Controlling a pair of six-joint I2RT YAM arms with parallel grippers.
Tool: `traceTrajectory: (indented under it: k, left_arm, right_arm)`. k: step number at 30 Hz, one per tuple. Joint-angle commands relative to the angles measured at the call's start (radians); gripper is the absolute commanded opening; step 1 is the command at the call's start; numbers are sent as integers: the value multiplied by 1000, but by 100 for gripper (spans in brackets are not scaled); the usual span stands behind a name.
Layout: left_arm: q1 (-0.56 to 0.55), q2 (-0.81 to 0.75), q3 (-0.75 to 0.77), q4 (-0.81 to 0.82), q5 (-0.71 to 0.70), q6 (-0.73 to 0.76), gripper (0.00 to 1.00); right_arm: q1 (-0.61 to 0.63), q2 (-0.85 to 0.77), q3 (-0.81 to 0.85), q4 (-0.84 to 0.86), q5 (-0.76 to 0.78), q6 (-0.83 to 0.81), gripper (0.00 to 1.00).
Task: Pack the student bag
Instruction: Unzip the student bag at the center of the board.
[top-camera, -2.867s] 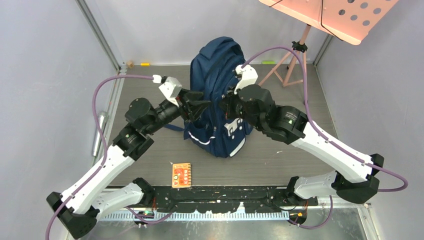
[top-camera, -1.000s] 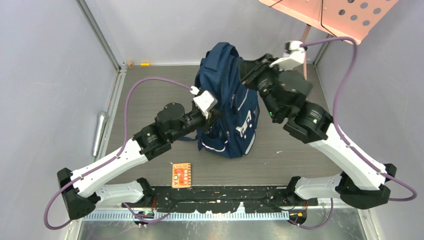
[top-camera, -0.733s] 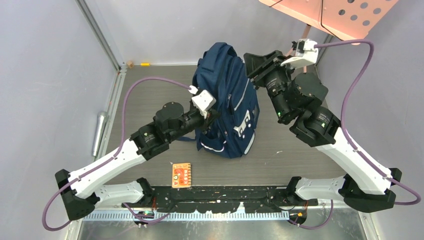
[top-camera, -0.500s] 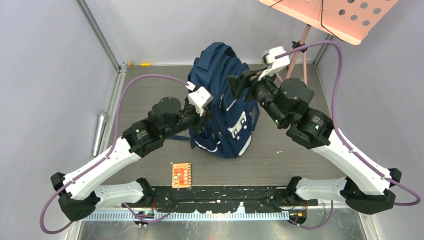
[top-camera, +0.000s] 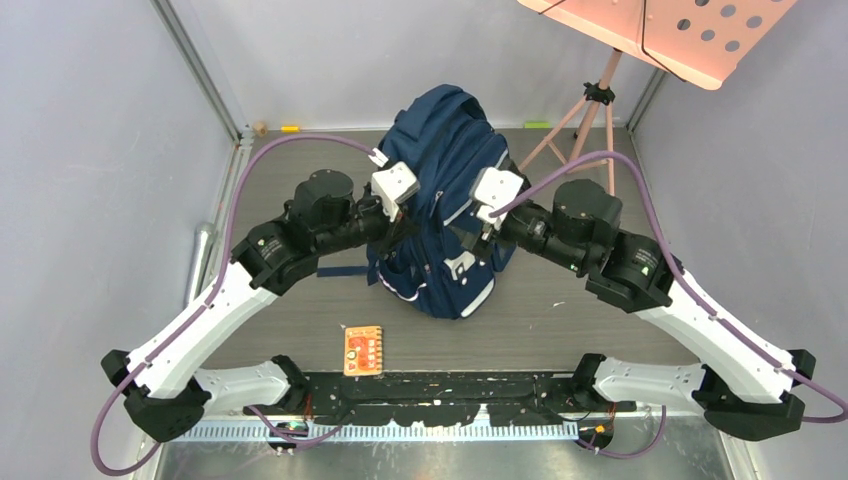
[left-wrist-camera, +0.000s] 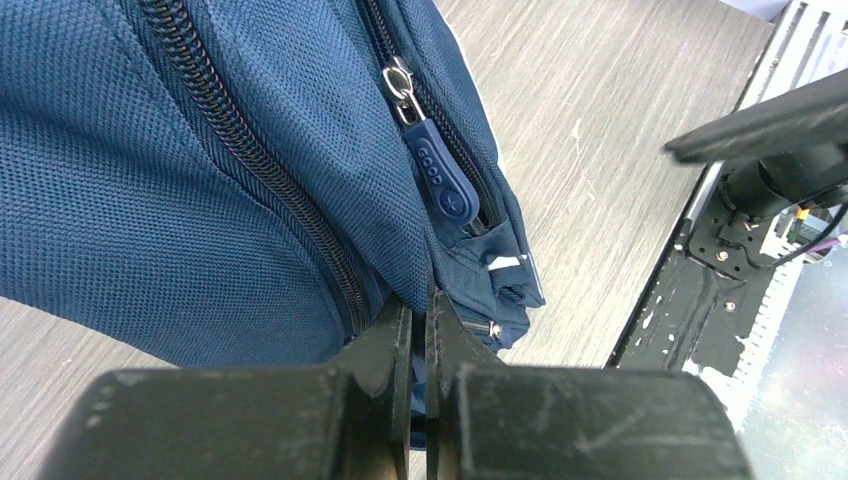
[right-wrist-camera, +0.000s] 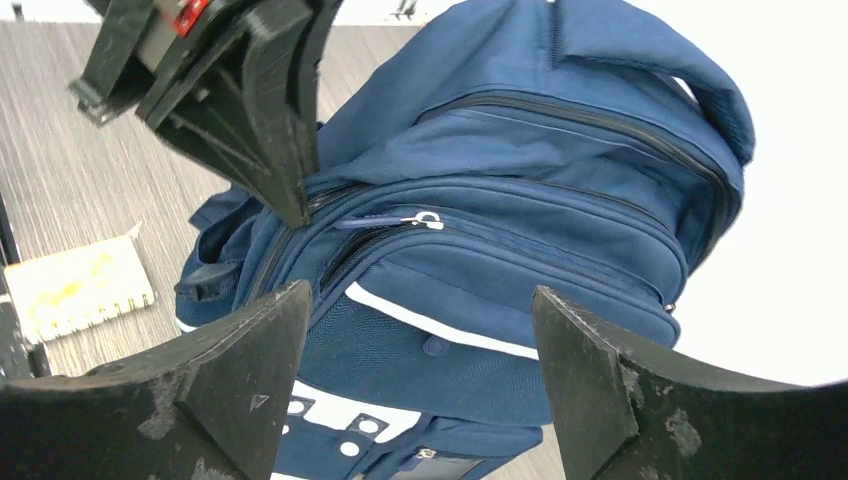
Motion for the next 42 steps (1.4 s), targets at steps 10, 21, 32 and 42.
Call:
traceTrajectory:
  k: [10,21,32,42]
  left_arm:
    - [31,-54,-28,109,138,9,0]
    - [49,-65,-38,121,169,-8,0]
    - [55,-56,-40,126,191,-22,0]
    - [60,-41,-44,131,218,-36,0]
  right_arm:
    - [33,106,27,23,-120,-299,88]
    - [34,170,29,61,-55,-425,84]
    - [36,177,-9,177,-8,-462,58]
    - [59,192,-19,219,12,-478,34]
